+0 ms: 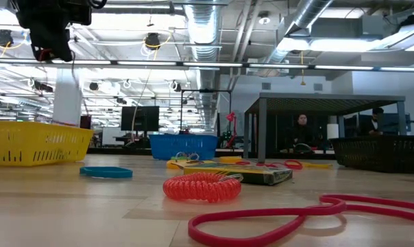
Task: Pick & Place Office Desk Supplies
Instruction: Put the red rubber band into the yellow bin
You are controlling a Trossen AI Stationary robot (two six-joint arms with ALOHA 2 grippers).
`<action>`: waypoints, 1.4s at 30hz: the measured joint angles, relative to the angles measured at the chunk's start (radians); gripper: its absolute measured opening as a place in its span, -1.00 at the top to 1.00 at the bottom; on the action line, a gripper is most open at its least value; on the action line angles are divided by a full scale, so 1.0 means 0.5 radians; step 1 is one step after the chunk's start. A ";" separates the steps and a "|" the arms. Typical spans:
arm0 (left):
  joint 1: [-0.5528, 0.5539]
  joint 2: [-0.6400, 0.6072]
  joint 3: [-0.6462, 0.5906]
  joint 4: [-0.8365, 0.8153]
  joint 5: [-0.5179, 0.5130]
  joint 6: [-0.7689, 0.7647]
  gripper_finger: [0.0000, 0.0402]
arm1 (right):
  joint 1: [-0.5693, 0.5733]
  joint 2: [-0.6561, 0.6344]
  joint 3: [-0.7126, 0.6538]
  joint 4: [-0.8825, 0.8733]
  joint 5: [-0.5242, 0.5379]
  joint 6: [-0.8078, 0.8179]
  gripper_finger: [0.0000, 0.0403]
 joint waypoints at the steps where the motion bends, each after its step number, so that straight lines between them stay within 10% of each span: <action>1: 0.000 0.000 0.000 -0.015 0.000 -0.002 1.00 | 0.001 0.000 0.000 0.001 0.000 0.000 0.40; 20: 0.000 0.034 -0.003 -0.251 -0.002 -0.152 1.00 | 0.001 0.000 0.000 0.001 -0.002 0.022 0.40; 42: 0.000 0.645 -0.004 -0.353 -0.021 -0.122 1.00 | 0.063 0.000 0.000 -0.001 0.002 0.022 0.40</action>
